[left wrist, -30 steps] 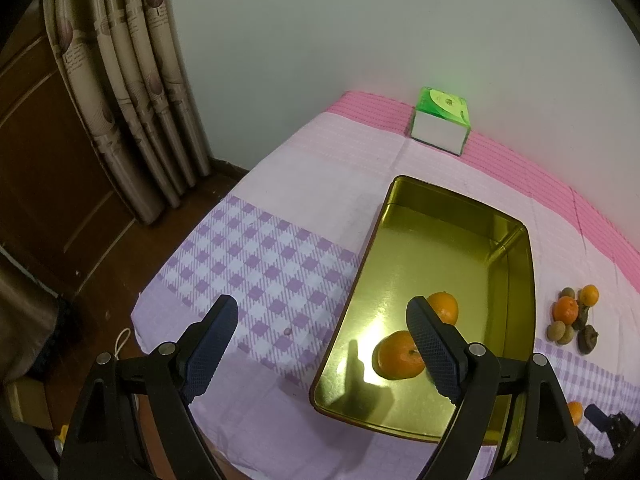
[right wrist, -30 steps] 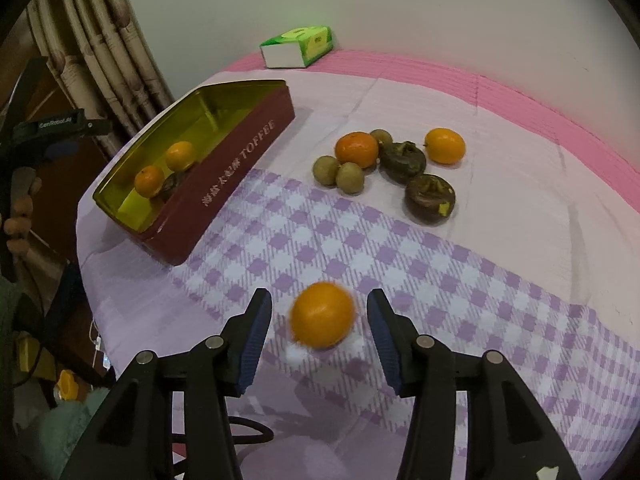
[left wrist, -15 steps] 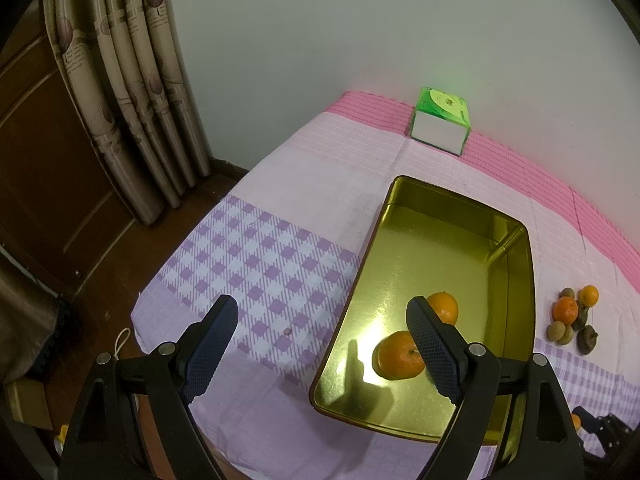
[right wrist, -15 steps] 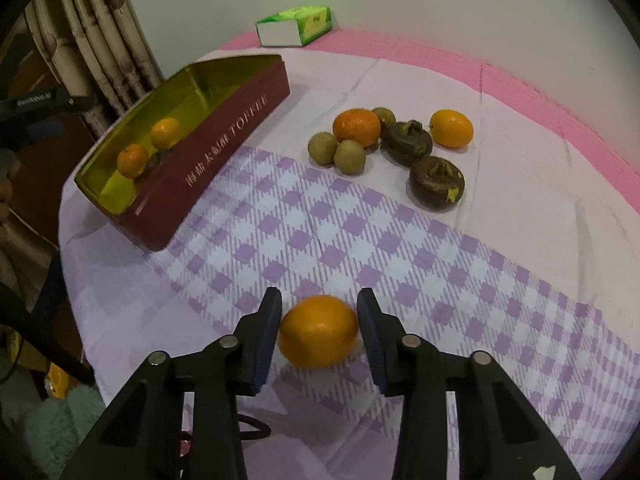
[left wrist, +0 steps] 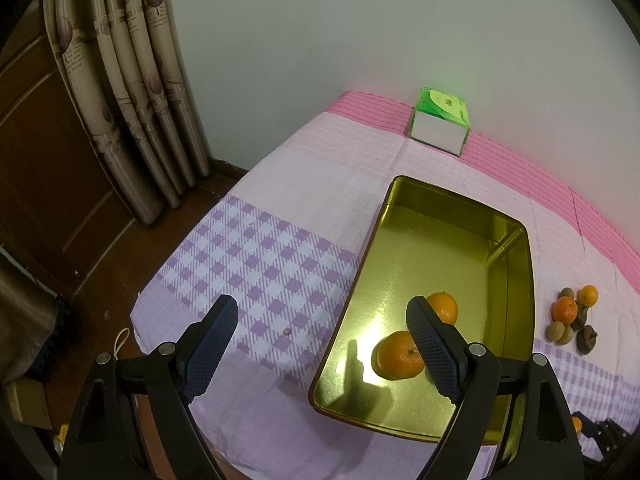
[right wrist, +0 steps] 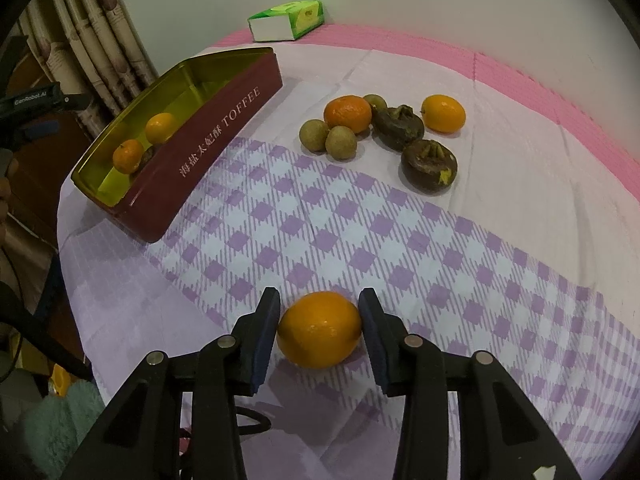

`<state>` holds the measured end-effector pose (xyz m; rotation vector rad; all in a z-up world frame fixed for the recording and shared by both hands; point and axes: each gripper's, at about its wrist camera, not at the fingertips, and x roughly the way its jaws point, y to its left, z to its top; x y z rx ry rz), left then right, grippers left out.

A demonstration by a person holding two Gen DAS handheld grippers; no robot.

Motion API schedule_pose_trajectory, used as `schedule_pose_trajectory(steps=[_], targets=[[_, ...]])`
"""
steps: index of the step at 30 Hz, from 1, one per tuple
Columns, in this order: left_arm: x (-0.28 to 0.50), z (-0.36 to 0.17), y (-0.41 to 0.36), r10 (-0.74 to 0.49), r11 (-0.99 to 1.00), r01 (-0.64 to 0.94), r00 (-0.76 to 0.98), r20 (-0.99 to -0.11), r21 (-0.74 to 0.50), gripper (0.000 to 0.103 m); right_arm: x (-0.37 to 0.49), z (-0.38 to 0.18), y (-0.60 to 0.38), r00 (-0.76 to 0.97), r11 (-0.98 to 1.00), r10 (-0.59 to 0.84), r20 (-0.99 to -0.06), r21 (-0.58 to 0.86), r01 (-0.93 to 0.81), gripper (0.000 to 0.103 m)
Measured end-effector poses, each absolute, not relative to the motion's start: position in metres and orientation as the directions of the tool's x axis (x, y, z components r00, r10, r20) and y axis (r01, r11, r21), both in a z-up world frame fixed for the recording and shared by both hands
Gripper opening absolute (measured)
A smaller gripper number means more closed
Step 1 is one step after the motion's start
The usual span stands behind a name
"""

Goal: Organize fruits
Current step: 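Grasp another orange from the sheet with the right gripper, then carry the orange into the tin and open the right gripper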

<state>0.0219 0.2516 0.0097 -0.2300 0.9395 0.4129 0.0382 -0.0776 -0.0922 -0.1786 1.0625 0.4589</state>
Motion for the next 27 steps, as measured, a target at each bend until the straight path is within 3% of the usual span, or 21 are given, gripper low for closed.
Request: schedule_pose_trajectory(steps=[3,20,27], targets=[[0.022,0.010,0.251,0.243,0.898,-0.440,0.520,-0.819,-0.013,0.086,0.036,-0.094,-0.080,0.403,0.894,0.275,-0.873,0.078,-0.441,0.045],[0.022,0.010,0.253,0.241,0.893,-0.450,0.522,-0.818,-0.025,0.086,0.050,-0.079,-0.069,0.446,0.893,0.259,-0.857,0.036,-0.448,0.038],[0.019,0.014,0.263,0.278,0.865,-0.501,0.519,-0.808,-0.025,0.091,0.074,-0.042,-0.012,0.484,0.838,0.357,-0.799,0.045,-0.544,0.038]])
